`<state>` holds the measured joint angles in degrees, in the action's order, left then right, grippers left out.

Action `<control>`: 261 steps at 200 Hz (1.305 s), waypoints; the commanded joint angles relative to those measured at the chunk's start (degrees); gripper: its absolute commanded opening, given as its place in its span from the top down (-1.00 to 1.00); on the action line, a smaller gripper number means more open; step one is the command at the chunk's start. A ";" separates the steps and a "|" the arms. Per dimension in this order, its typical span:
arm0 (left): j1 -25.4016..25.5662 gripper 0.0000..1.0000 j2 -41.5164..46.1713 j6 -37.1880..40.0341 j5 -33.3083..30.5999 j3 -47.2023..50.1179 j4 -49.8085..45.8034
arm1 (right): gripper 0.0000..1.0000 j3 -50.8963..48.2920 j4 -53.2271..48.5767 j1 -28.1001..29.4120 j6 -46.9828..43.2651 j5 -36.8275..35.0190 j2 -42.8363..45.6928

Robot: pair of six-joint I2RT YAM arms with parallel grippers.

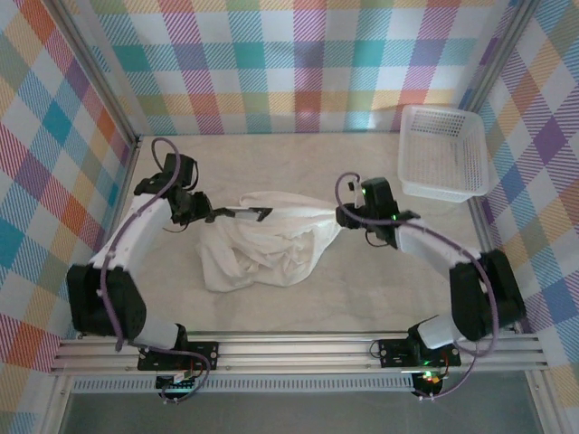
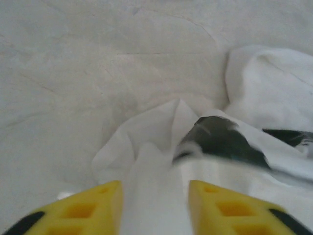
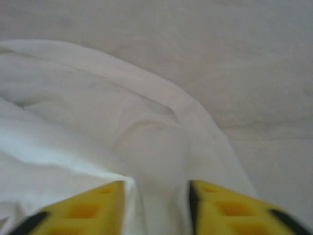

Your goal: Fold the inside-out t-shirt

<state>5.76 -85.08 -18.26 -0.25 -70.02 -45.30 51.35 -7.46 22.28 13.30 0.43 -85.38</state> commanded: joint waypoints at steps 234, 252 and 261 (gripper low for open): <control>15.01 1.00 1.30 -2.08 11.41 8.96 6.19 | 1.00 -5.83 -4.35 14.21 8.78 8.87 2.24; 15.28 1.00 1.02 -0.99 16.59 10.35 7.48 | 0.91 -4.73 -5.24 14.41 3.33 12.36 1.49; 15.79 1.00 1.03 -1.18 17.52 11.24 8.15 | 0.48 -2.78 -5.51 14.97 -0.29 13.02 1.20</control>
<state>20.27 -83.74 -22.15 11.49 -61.78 -36.32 46.92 -12.51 36.21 22.65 9.63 -82.85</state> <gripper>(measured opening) 0.052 0.076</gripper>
